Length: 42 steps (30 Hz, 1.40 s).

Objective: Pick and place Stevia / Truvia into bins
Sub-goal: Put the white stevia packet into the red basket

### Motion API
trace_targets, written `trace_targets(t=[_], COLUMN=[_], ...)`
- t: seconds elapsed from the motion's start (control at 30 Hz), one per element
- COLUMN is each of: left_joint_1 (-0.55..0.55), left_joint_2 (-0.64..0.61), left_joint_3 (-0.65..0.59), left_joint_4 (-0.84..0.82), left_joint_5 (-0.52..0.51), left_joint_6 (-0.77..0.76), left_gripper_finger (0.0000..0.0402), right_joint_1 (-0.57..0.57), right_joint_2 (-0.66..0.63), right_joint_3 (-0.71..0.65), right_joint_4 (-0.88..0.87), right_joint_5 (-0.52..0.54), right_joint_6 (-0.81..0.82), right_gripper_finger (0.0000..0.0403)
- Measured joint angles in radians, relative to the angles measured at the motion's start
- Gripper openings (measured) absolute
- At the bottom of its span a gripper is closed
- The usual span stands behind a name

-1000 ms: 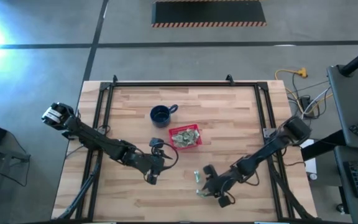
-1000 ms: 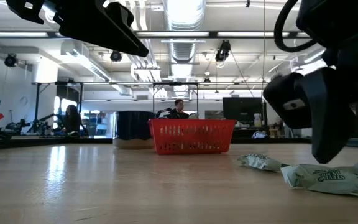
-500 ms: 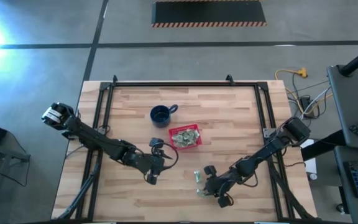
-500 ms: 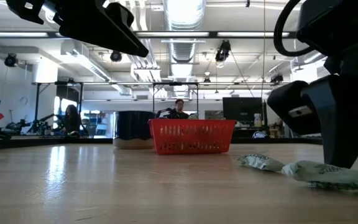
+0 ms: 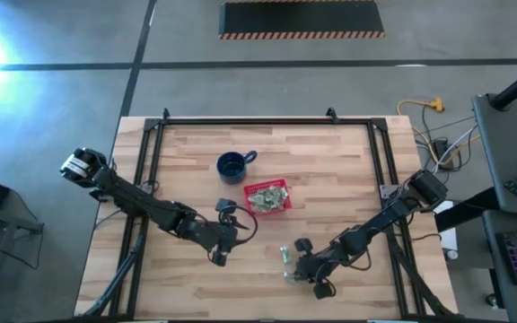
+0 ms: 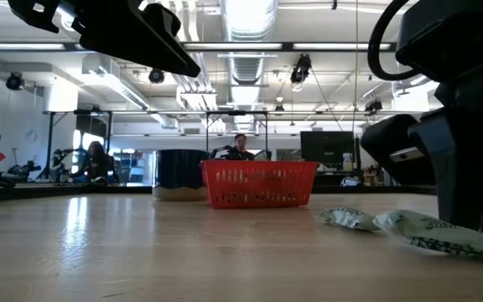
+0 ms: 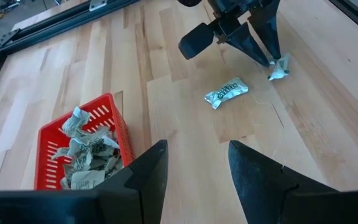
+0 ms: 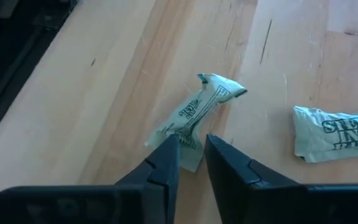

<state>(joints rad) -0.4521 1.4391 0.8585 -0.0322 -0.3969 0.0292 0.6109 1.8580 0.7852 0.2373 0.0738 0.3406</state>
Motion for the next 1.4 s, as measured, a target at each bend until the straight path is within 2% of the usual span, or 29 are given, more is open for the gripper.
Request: trace_targets(t=[0.17, 0.4, 0.53, 0.77, 0.87, 0.97, 1.03, 1.13, 1.4], left_joint_1=[0.0, 0.0, 0.0, 0.0, 0.0, 0.0, 0.0, 0.0, 0.0], left_joint_2=[0.0, 0.0, 0.0, 0.0, 0.0, 0.0, 0.0, 0.0, 0.011], left_joint_3=[0.0, 0.0, 0.0, -0.001, -0.001, -0.001, -0.001, -0.001, -0.001], left_joint_4=[0.0, 0.0, 0.001, 0.001, 0.001, 0.001, 0.001, 0.001, 0.0], left_joint_5=[0.0, 0.0, 0.0, 0.0, 0.0, 0.0, 0.0, 0.0, 0.0], left_joint_6=[0.0, 0.0, 0.001, 0.002, 0.002, 0.002, 0.002, 0.002, 0.002], left_gripper_finger=[0.0154, 0.0154, 0.0154, 0.0154, 0.0154, 0.0154, 0.0154, 0.0154, 0.0154], right_joint_1=[-0.001, 0.0, 0.0, -0.003, -0.018, -0.033, -0.037, -0.05, -0.101], right_joint_2=[-0.002, -0.004, -0.033, -0.102, -0.123, -0.12, -0.099, -0.065, -0.045], right_joint_3=[0.004, 0.03, 0.039, 0.042, 0.042, 0.042, 0.042, 0.041, 0.041], right_joint_4=[-0.013, -0.033, -0.039, -0.034, -0.032, -0.031, -0.013, -0.02, -0.022], right_joint_5=[0.002, 0.016, 0.071, 0.245, 0.216, 0.101, 0.061, 0.085, 0.112], right_joint_6=[-0.069, -0.171, -0.24, -0.368, -0.304, -0.213, -0.205, -0.206, -0.209], right_gripper_finger=[0.0018, 0.0008, 0.0008, 0.0008, 0.0008, 0.0009, 0.0015, 0.0035, 0.0119])
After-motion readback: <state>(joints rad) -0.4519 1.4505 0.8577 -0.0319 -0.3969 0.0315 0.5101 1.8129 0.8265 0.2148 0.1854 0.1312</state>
